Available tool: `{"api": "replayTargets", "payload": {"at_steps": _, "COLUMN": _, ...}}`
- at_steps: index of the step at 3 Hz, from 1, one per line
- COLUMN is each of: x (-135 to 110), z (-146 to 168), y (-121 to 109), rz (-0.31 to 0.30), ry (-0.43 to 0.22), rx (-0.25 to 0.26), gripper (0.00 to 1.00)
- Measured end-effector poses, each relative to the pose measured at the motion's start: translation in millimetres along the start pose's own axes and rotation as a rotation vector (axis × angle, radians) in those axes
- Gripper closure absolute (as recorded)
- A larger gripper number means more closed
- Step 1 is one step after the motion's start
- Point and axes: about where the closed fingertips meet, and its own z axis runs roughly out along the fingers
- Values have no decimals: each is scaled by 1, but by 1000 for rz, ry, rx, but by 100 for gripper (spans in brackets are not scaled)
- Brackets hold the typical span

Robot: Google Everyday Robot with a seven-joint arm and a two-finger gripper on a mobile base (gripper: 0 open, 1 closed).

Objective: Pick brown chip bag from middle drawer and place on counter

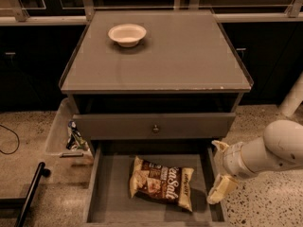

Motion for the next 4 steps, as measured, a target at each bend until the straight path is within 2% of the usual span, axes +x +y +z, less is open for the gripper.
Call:
{"api": "replayTargets", "payload": {"at_steps": 1, "x": 0, "z": 0, "y": 0, "rz": 0, "ry": 0, "rx": 0, "gripper": 0}}
{"api": "replayTargets", "payload": {"at_steps": 2, "x": 18, "z": 13, "y": -2, "rz": 51, "ry": -32, "rx": -41, "gripper": 0}}
{"api": "replayTargets", "payload": {"at_steps": 3, "x": 43, "z": 37, "y": -5, "rz": 122, "ry": -57, "rx": -59, "gripper": 0}}
{"api": "replayTargets", "payload": {"at_steps": 4, "x": 56, "z": 54, "y": -9, "rz": 174, "ry": -63, "rx": -36, "gripper": 0}}
